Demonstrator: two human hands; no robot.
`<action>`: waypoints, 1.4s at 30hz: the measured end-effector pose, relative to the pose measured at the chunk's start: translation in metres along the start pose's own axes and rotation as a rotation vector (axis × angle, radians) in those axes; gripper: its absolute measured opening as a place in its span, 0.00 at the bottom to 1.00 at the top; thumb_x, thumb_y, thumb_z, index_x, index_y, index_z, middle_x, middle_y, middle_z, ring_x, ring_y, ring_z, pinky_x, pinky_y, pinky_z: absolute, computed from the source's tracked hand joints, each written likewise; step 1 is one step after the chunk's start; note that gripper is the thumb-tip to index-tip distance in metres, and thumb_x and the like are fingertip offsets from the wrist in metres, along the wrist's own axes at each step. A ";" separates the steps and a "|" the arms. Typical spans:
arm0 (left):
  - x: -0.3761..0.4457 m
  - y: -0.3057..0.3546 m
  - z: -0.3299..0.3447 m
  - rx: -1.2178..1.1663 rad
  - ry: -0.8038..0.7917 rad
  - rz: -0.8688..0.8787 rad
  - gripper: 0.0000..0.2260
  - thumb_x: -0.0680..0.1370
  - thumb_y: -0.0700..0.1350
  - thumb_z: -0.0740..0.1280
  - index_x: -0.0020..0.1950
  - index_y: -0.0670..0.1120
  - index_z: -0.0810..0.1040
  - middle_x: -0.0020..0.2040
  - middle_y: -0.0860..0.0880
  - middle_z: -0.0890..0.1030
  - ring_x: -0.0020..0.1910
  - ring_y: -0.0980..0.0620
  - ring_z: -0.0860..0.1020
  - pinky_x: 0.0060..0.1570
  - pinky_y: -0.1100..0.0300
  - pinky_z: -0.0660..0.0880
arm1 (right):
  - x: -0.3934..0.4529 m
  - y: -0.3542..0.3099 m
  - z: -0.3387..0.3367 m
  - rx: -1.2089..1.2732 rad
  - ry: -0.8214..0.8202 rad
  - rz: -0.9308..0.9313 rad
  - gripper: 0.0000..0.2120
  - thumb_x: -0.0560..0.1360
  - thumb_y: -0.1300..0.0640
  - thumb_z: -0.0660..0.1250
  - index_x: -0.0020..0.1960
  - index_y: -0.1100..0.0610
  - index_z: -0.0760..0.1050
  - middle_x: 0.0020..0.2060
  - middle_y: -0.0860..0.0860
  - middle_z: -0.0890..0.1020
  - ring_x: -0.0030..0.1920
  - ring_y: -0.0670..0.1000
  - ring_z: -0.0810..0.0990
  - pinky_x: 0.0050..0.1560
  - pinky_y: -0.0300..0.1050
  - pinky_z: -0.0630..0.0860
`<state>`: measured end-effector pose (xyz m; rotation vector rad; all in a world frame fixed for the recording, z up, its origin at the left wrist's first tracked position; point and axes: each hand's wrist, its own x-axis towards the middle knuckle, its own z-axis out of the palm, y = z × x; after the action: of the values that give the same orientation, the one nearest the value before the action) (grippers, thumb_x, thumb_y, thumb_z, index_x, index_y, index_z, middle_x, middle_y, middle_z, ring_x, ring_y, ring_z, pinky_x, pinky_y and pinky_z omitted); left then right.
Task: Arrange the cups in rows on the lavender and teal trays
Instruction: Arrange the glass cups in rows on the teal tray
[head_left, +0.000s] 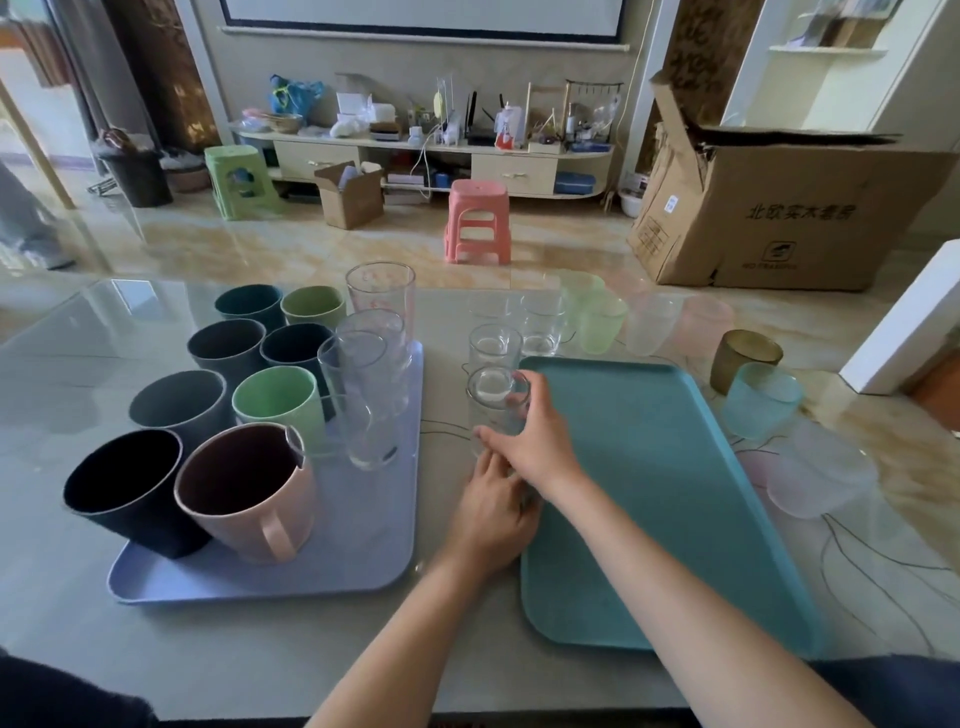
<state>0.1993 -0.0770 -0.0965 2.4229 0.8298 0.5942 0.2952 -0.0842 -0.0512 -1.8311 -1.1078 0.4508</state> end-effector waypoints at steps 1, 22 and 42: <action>0.000 0.002 -0.001 0.017 -0.003 -0.011 0.29 0.71 0.53 0.52 0.69 0.45 0.71 0.70 0.41 0.69 0.71 0.39 0.64 0.66 0.47 0.65 | 0.000 0.000 0.001 0.017 0.034 -0.018 0.35 0.65 0.53 0.77 0.66 0.50 0.63 0.54 0.48 0.77 0.55 0.51 0.76 0.52 0.41 0.71; 0.052 -0.008 0.009 0.170 -0.005 -0.254 0.21 0.79 0.47 0.54 0.73 0.55 0.62 0.70 0.54 0.66 0.64 0.46 0.66 0.63 0.51 0.62 | 0.117 0.045 -0.040 0.054 0.239 -0.016 0.36 0.64 0.54 0.78 0.66 0.54 0.64 0.50 0.52 0.74 0.47 0.52 0.77 0.51 0.46 0.75; 0.050 -0.008 0.009 0.226 -0.033 -0.247 0.22 0.79 0.46 0.50 0.74 0.51 0.60 0.72 0.54 0.65 0.66 0.47 0.65 0.64 0.52 0.61 | 0.114 0.049 -0.035 0.065 0.088 0.038 0.34 0.67 0.52 0.76 0.66 0.54 0.62 0.59 0.51 0.74 0.58 0.52 0.77 0.53 0.44 0.73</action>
<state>0.2366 -0.0417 -0.0962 2.4666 1.2167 0.3829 0.4036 -0.0147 -0.0586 -1.8005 -0.9892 0.4189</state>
